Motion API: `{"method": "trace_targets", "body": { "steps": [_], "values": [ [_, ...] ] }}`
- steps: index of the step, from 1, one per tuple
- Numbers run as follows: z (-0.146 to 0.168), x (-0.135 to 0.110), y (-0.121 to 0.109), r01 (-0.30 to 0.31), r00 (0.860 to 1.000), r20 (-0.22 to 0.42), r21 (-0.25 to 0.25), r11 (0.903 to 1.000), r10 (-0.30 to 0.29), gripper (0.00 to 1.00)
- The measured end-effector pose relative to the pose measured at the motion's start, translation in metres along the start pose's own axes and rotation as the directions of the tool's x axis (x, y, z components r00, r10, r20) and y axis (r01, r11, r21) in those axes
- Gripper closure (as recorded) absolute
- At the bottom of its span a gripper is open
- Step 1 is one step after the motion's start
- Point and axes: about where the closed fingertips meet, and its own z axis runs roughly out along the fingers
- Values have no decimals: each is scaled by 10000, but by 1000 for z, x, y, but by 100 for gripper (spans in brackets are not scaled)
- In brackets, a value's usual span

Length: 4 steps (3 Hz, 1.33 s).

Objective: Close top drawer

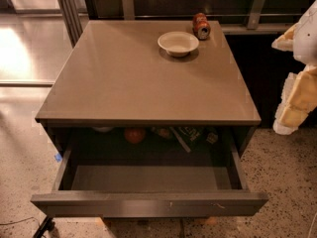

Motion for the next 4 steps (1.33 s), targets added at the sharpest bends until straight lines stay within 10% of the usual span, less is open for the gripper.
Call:
{"method": "trace_targets", "body": {
  "steps": [2, 4],
  "values": [
    [0, 0, 0, 0, 10000, 0, 0, 10000, 0, 6],
    [0, 0, 0, 0, 10000, 0, 1, 10000, 0, 53]
  ]
}}
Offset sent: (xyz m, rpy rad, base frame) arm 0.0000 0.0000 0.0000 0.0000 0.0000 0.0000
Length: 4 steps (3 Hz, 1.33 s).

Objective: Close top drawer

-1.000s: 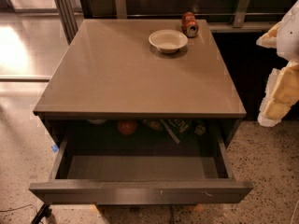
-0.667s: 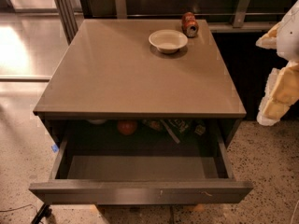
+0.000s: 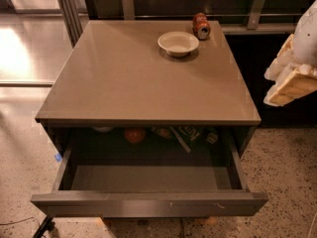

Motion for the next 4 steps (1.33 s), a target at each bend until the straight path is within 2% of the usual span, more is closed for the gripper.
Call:
{"method": "trace_targets", "body": {
  "steps": [1, 2, 3, 4],
  "values": [
    [0, 0, 0, 0, 10000, 0, 1, 10000, 0, 84],
    [0, 0, -1, -34, 10000, 15, 74, 10000, 34, 100],
    [3, 3, -9, -324, 9994, 150, 592, 9977, 316, 100],
    [25, 16, -4, -790, 9966, 289, 669, 9946, 772, 100]
  ]
}}
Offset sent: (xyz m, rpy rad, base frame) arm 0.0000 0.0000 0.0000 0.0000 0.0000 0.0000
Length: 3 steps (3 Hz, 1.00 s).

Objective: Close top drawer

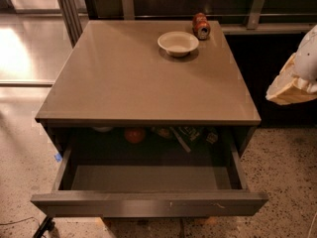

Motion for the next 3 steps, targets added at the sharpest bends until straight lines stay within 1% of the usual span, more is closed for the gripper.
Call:
{"method": "trace_targets", "body": {
  "steps": [1, 2, 3],
  "values": [
    [32, 19, 16, -374, 9993, -76, -307, 9988, 372, 100],
    [71, 45, 53, -451, 9981, -480, -1119, 9927, 399, 100],
    [100, 69, 91, -335, 9960, -879, -1971, 9798, 164, 100]
  ]
}}
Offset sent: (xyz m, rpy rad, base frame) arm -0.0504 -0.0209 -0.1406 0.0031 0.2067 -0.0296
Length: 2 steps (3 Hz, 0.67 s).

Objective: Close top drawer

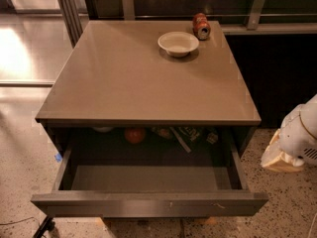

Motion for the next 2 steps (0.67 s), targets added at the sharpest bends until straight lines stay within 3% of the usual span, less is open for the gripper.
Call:
{"method": "trace_targets", "body": {
  "steps": [1, 2],
  "values": [
    [2, 2, 1, -21, 10000, 7, -32, 10000, 21, 100],
    [14, 15, 26, 337, 9993, 145, -269, 9991, -333, 100]
  ]
}}
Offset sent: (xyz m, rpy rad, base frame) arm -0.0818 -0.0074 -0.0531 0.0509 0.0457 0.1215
